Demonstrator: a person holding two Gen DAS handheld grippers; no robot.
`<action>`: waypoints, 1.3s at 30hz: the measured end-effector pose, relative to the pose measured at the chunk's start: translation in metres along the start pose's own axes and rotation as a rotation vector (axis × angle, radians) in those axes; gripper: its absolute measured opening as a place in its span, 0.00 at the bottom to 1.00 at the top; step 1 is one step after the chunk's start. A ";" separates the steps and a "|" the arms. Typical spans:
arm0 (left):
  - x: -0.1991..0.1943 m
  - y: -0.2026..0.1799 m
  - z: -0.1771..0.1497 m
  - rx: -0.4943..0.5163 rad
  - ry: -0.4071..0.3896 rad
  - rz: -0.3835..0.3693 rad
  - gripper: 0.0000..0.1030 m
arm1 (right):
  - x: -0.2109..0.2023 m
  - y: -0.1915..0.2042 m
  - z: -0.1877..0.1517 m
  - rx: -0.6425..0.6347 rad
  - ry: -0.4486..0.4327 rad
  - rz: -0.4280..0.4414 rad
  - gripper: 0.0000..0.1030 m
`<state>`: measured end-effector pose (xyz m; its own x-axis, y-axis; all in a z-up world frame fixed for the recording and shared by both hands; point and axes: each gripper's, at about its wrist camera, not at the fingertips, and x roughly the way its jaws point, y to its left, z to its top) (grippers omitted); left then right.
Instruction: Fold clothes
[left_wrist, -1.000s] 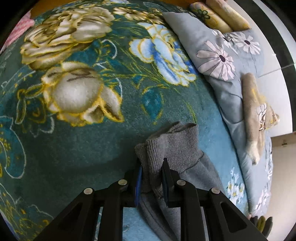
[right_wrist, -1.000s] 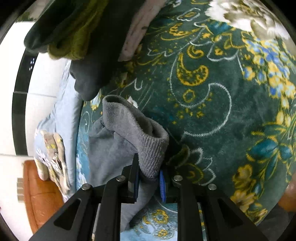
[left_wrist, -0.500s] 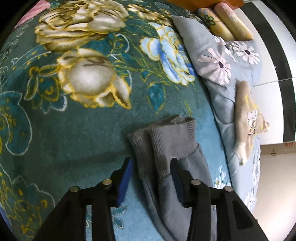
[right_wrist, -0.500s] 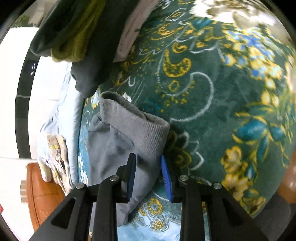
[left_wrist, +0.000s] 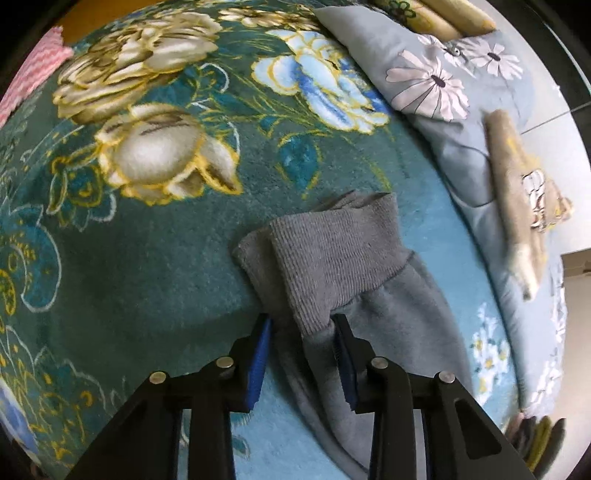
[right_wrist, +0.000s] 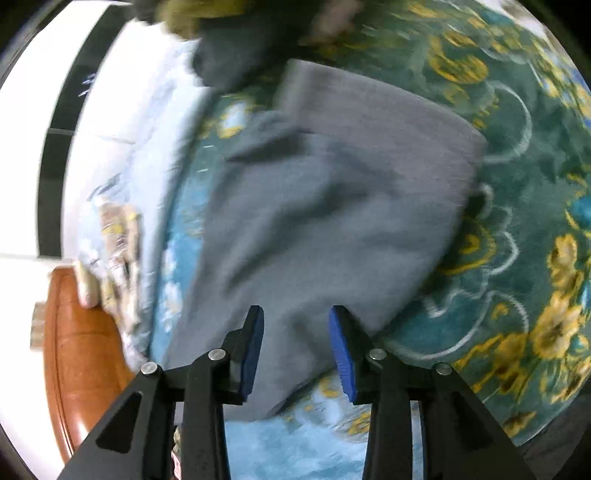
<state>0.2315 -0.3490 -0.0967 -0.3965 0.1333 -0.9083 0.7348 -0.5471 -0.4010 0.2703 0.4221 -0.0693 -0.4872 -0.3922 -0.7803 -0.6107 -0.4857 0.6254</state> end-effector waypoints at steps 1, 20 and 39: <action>-0.007 -0.001 -0.004 0.005 0.012 -0.036 0.36 | 0.001 -0.009 0.001 0.034 0.005 -0.016 0.37; 0.038 -0.198 -0.357 1.228 0.573 -0.355 0.51 | -0.023 -0.072 -0.038 0.207 -0.075 0.309 0.39; 0.038 -0.238 -0.414 1.624 0.277 -0.350 0.21 | -0.043 -0.066 -0.036 0.076 -0.150 0.291 0.39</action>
<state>0.2692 0.1284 -0.0855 -0.1752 0.4589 -0.8710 -0.7193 -0.6637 -0.2050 0.3539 0.4433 -0.0765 -0.7313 -0.3835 -0.5640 -0.4745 -0.3079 0.8246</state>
